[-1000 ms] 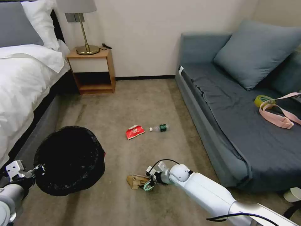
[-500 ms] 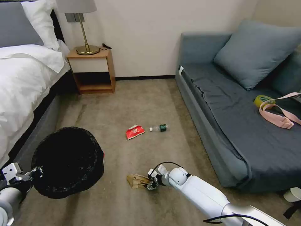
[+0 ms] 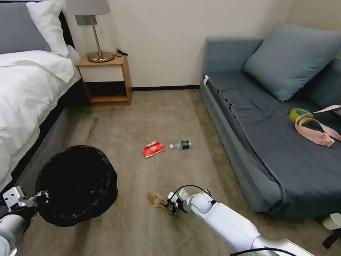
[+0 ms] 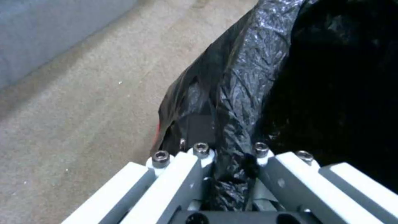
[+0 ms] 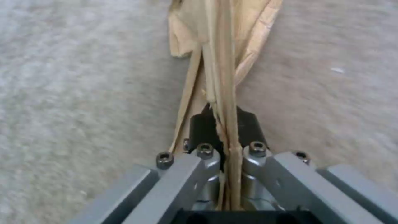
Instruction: Pick up the trash bin, then pick up the garbage on the floor and place it into the trash bin.
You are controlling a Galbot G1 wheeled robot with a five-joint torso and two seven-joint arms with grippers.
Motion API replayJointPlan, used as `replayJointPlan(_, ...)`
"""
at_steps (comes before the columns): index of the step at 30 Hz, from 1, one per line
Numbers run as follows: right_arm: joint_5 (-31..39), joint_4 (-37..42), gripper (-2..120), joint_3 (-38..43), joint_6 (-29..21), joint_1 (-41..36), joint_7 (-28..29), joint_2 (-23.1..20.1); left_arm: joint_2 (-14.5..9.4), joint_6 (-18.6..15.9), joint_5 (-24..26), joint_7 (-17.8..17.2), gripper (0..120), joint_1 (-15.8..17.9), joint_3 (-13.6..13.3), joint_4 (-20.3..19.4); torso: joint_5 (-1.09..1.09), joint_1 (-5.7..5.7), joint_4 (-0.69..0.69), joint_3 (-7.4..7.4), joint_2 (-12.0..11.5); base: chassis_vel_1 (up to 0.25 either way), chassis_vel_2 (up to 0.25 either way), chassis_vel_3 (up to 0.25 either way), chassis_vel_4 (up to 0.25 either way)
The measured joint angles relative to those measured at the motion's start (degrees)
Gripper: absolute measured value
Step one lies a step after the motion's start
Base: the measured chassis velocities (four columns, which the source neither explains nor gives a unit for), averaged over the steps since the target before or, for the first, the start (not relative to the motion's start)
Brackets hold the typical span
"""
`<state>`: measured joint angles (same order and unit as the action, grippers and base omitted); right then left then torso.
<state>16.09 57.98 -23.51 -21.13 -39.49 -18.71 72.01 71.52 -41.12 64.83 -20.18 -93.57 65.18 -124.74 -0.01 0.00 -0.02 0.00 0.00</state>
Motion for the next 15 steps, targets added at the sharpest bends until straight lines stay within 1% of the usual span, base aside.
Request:
replayJointPlan(2,0.47,0.81,0,0.64,-0.04,-0.15,0.41,-0.5,-0.19,0.0,-0.12,0.05,2,0.23,-0.39,0.41,0.0,0.0,0.0,0.0,0.0,0.0,0.0,0.0,0.0)
replayJointPlan(4,2.66,4.63,0,3.02,-0.27,-0.52,1.77,-2.85,-0.9,0.22,-0.65,0.41,2,1.08,-1.79,2.05,0.02,0.0,0.01,0.0,0.0,0.0,0.0,0.0,0.0)
replayJointPlan(5,2.66,4.63,0,3.02,-0.27,-0.52,1.77,-2.85,-0.9,0.22,-0.65,0.41,2,1.08,-1.79,2.05,0.02,0.0,0.01,0.0,0.0,0.0,0.0,0.0,0.0)
replayJointPlan(7,5.57,9.59,0,5.48,-0.9,-0.7,3.17,-6.58,-1.52,0.4,-1.21,0.63,2,1.85,-3.19,3.54,0.03,0.0,0.03,0.0,0.0,0.0,0.0,0.0,0.0)
replayJointPlan(9,8.61,15.05,0,8.12,-1.49,-0.7,4.38,-10.78,-2.08,0.56,-1.73,0.99,2,2.58,-4.73,4.74,0.0,0.0,-0.01,0.0,0.0,0.0,0.0,0.0,0.0)
replayJointPlan(10,8.61,15.05,0,8.12,-1.49,-0.7,4.38,-10.78,-2.08,0.56,-1.73,0.99,2,2.58,-4.73,4.74,0.0,0.0,-0.01,0.0,0.0,0.0,0.0,0.0,0.0)
replayJointPlan(12,12.2,20.92,0,10.95,-2.0,-0.43,5.66,-14.55,-2.65,0.73,-2.26,1.46,2,3.45,-6.4,5.94,0.02,0.0,-0.02,0.0,0.0,0.0,0.0,0.0,0.0)
replayJointPlan(13,13.88,23.55,0,12.14,-2.24,-0.17,6.26,-15.88,-2.92,0.84,-2.61,1.68,2,3.81,-7.21,6.48,0.02,0.0,-0.01,0.0,0.0,0.0,0.0,0.0,0.0)
replayJointPlan(14,13.88,23.55,0,12.14,-2.24,-0.17,6.26,-15.88,-2.92,0.84,-2.61,1.68,2,3.81,-7.21,6.48,0.02,0.0,-0.01,0.0,0.0,0.0,0.0,0.0,0.0)
replayJointPlan(15,15.7,26.33,0,13.15,-2.63,0.1,6.95,-16.98,-3.25,0.94,-3.13,1.94,2,4.3,-8.23,7.14,0.01,0.0,0.01,0.0,0.0,0.0,0.0,0.0,0.0)
